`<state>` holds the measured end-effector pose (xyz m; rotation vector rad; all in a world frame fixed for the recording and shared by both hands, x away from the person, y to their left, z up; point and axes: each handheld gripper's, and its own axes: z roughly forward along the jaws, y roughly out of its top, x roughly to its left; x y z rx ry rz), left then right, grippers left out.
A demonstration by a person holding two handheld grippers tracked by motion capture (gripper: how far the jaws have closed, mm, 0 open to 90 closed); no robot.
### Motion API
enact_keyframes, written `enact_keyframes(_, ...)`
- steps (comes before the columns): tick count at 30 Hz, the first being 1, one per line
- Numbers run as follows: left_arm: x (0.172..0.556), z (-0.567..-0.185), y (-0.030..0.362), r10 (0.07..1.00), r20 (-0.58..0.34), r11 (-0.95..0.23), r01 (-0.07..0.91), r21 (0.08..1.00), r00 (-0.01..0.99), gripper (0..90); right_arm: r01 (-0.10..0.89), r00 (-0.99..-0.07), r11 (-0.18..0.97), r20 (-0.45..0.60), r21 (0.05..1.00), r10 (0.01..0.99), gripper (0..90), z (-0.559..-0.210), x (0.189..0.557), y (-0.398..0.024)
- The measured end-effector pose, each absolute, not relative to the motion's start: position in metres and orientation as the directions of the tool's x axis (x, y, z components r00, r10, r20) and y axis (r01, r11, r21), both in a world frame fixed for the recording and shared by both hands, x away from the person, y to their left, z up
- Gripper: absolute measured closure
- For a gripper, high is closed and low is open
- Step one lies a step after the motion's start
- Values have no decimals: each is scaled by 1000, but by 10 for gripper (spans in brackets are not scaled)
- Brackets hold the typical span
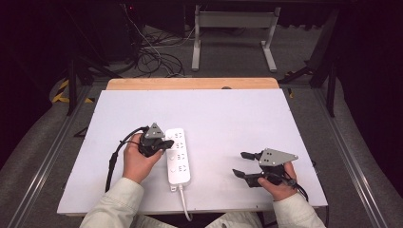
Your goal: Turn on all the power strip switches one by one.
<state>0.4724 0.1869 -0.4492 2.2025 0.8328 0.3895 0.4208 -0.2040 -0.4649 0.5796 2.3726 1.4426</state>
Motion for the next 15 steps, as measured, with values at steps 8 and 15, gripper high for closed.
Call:
enact_keyframes(8, 477, -454, 187, 671, 11, -514, 454, 728, 742, 900, 186, -872, 411, -43, 892, 488, 331, -466, 421, -204)
enact_keyframes(15, 480, -457, 186, 674, 10, -517, 462, 721, 739, 900, 186, -871, 413, -45, 892, 489, 331, -466, 422, -205)
